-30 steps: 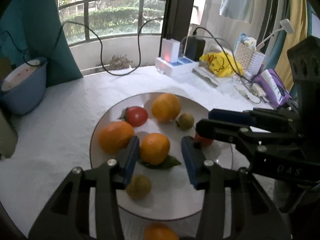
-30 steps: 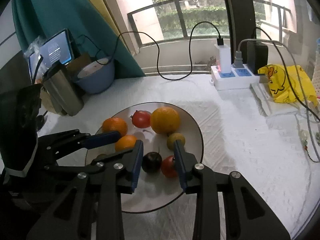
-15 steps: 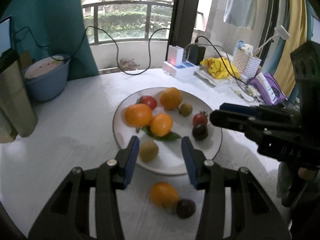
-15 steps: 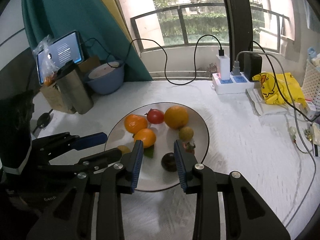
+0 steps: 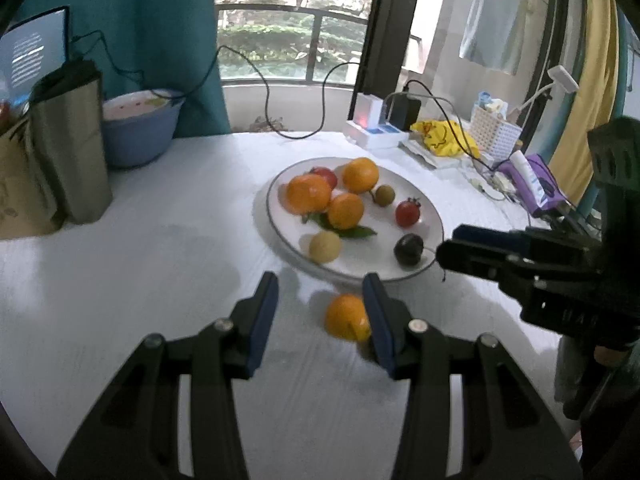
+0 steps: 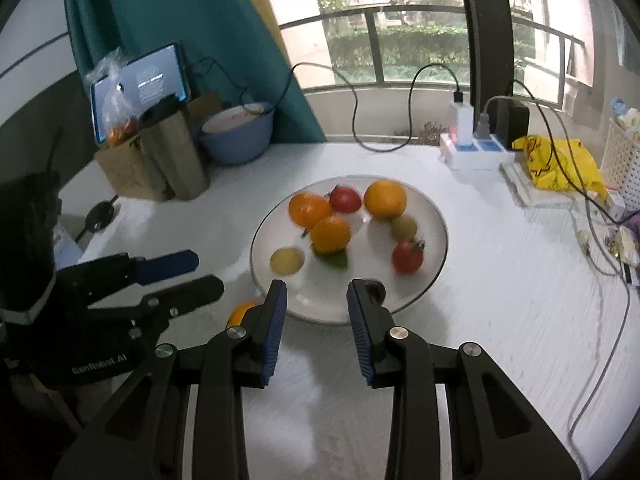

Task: Organize fruits
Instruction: 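Withdraw both tools toward the last orange and dark plum on the table, then grasp the dark plum with the right tool while the left tool grasps the orange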

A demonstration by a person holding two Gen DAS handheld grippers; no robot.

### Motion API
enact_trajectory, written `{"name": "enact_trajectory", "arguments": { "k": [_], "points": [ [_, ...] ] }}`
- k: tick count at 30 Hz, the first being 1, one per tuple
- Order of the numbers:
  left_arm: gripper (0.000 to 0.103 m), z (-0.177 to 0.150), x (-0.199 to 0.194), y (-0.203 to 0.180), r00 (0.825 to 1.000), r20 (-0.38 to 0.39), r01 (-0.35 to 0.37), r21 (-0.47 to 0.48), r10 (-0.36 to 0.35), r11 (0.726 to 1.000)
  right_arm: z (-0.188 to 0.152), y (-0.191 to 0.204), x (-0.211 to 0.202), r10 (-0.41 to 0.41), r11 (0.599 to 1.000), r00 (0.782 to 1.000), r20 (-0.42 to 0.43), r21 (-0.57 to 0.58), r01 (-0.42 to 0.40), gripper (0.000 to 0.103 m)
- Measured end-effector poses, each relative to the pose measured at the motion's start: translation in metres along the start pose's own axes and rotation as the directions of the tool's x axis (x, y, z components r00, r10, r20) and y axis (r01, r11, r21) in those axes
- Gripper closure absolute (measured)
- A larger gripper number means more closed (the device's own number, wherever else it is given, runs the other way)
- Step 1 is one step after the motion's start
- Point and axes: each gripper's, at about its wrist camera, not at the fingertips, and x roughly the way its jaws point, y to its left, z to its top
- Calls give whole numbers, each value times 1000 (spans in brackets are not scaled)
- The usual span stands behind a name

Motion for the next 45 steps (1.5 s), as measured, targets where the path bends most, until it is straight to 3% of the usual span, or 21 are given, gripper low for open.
{"name": "enact_trajectory", "arguments": {
  "k": [19, 32, 45],
  "points": [
    [57, -39, -18, 27, 1000, -11, -6, -55, 6, 998, -37, 39, 24, 5, 999, 995, -100, -36, -9, 69],
    [57, -43, -13, 33, 1000, -25, -18, -69, 17, 997, -47, 48, 44, 9, 997, 987, -159, -71, -21, 69],
    [57, -32, 2, 3, 999, -49, -5, -21, 4, 1000, -46, 29, 23, 44, 998, 993, -109, -50, -50, 72]
  ]
}}
